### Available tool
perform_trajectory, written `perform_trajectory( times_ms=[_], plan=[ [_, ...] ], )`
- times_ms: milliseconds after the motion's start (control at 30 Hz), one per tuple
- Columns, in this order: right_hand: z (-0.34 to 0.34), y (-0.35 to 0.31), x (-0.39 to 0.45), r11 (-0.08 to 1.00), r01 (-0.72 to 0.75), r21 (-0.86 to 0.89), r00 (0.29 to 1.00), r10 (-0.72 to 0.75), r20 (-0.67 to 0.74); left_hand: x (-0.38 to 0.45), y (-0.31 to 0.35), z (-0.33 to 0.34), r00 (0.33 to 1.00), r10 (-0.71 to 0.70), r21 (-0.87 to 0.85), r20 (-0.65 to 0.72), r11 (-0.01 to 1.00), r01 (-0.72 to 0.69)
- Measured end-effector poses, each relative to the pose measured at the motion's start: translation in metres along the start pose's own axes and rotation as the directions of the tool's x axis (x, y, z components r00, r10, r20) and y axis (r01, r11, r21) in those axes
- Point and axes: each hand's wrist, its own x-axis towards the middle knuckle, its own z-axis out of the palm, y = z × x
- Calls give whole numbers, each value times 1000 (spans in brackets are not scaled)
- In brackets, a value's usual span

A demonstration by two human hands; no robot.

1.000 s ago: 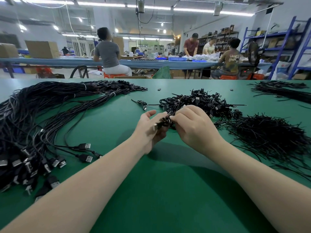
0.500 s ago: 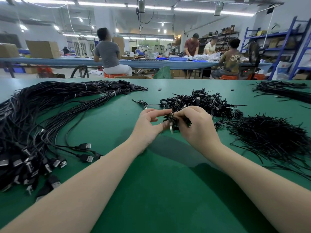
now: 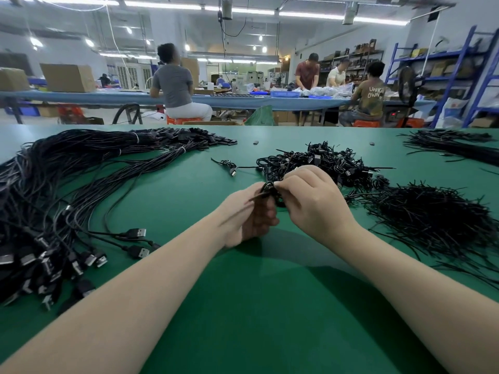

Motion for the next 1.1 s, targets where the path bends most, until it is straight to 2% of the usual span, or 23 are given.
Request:
perform_trajectory(
  times_ms=[67,133,200,300,367,467,533,667,733,800,867,967,1033,1100],
  plan=[
    [1,-4,0,995,-77,64,997,77,-6,1,-4,3,969,179,82,-172,982,-167],
    [3,-6,0,980,-161,118,986,163,-12,5,-6,3,915,313,98,-253,950,-298],
    [3,-7,0,946,-278,167,958,285,-19,8,-7,2,862,430,160,-269,902,-400],
    [4,-2,-2,909,-379,171,924,383,10,6,-4,0,773,594,454,-223,765,-457],
    [4,1,-5,898,-407,168,913,404,52,6,-4,1,762,627,456,-162,732,-506],
    [4,2,-6,896,-406,181,914,401,64,4,-7,4,798,582,307,-156,796,-521],
    [3,2,-5,905,-383,185,923,383,38,5,-9,4,825,533,269,-189,836,-478],
    [2,1,-3,947,-285,148,957,289,-7,5,-7,7,903,370,53,-217,928,-368],
    [3,0,-3,978,-176,108,983,180,-25,4,-5,6,951,262,-59,-164,960,-275],
    [2,3,-3,996,-66,57,997,69,-42,3,-2,0,994,102,-228,-38,968,-108],
    [0,7,-5,1000,-17,26,999,18,-46,0,2,-10,998,16,-340,62,941,6],
    [1,5,-3,998,-46,51,999,47,-26,-2,4,-18,998,7,-353,62,935,16],
    [2,2,3,991,-111,69,994,111,3,2,0,-16,996,64,-278,-55,957,-77],
    [0,7,16,981,-181,65,983,180,26,10,-8,-15,965,166,-136,-204,971,-196]
  ],
)
